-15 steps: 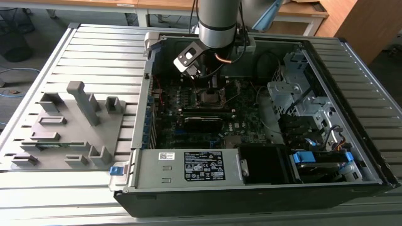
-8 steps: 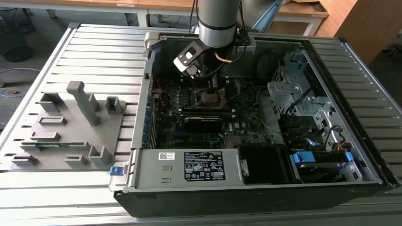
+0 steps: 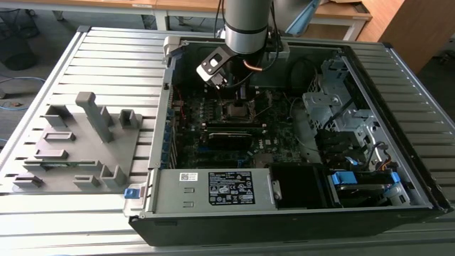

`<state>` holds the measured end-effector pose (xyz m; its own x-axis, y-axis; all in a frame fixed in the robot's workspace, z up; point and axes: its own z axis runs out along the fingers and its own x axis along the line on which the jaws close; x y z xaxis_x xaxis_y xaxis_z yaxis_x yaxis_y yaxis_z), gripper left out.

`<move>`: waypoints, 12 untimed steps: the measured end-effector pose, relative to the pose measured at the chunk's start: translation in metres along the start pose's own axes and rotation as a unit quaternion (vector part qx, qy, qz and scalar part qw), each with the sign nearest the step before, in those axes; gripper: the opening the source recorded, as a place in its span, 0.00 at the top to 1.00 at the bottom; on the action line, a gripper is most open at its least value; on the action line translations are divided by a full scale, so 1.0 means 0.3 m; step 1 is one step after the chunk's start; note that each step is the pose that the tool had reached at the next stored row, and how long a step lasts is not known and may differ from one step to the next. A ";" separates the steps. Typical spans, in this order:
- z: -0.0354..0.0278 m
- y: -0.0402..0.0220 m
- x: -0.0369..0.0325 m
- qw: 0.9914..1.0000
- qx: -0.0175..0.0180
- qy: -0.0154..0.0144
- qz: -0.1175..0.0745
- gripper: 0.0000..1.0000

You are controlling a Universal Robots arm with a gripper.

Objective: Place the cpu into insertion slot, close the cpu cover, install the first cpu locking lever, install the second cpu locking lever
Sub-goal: 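Close the cpu cover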

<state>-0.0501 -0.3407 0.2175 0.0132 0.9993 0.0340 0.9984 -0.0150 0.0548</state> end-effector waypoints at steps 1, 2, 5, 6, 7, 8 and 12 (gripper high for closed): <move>0.000 0.000 0.000 1.000 0.000 0.000 0.000 0.89; 0.000 0.000 0.000 1.000 0.000 -0.001 0.000 0.89; 0.000 0.000 0.000 1.000 0.000 -0.002 0.000 0.89; 0.000 0.000 0.000 1.000 0.000 -0.002 0.000 0.89; 0.000 0.000 0.000 1.000 0.000 -0.003 0.000 0.89; 0.000 0.000 0.000 1.000 0.000 -0.003 0.000 0.89; 0.000 0.000 0.000 1.000 0.000 -0.004 0.000 0.89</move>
<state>-0.0501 -0.3407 0.2175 0.0132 0.9996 0.0253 0.9984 -0.0145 0.0550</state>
